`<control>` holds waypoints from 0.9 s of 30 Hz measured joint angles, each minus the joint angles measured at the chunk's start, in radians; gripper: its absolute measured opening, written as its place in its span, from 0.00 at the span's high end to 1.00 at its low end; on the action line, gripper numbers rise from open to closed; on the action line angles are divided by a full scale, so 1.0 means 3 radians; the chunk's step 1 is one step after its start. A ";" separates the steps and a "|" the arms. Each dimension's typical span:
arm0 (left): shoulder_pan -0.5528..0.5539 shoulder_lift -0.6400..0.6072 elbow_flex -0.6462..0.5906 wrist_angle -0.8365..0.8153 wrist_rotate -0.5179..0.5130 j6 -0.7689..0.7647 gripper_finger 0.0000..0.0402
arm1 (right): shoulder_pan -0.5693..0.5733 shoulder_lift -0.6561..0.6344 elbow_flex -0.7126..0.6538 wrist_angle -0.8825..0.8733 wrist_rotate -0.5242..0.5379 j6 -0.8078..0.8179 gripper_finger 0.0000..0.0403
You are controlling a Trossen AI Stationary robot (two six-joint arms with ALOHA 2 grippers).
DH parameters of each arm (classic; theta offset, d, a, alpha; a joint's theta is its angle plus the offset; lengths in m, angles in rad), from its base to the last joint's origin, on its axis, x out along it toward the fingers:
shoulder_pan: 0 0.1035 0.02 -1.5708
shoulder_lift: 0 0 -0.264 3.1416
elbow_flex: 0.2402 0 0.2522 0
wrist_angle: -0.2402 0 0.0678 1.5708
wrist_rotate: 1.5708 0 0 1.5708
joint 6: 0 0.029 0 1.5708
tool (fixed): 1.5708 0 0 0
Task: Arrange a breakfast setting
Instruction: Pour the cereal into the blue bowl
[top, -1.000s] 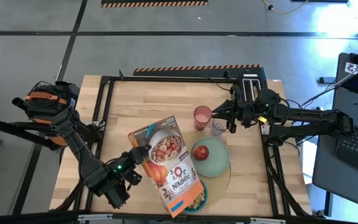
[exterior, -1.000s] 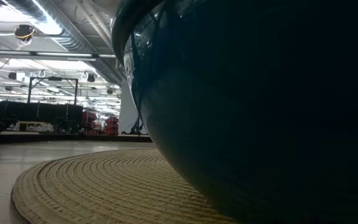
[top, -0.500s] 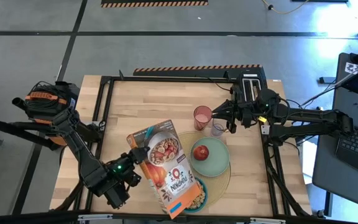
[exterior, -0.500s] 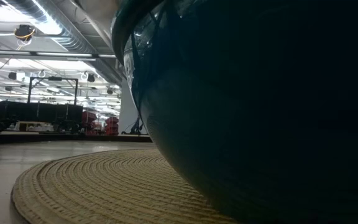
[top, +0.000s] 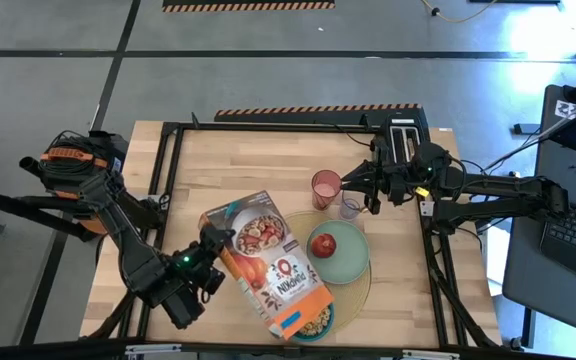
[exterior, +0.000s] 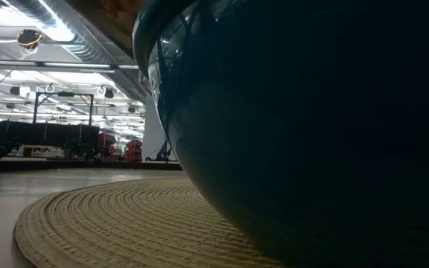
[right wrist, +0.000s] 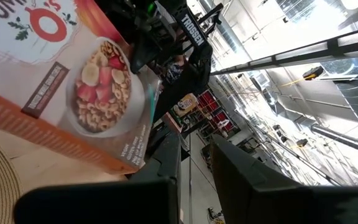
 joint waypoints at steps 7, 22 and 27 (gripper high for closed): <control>0.0000 -0.0114 -0.0383 0.0008 0.0125 -0.0499 0.38 | 0.0000 0.0000 0.0000 0.0000 -0.0001 0.0001 0.86; -0.0100 -0.0835 -0.1657 0.0013 -0.0131 -0.2223 0.38 | 0.0000 0.0000 0.0000 0.0001 0.0000 -0.0035 0.86; -0.0176 -0.1027 -0.2012 0.0053 -0.0390 -0.2841 0.38 | 0.0000 0.0000 0.0000 0.0001 0.0000 -0.0043 0.86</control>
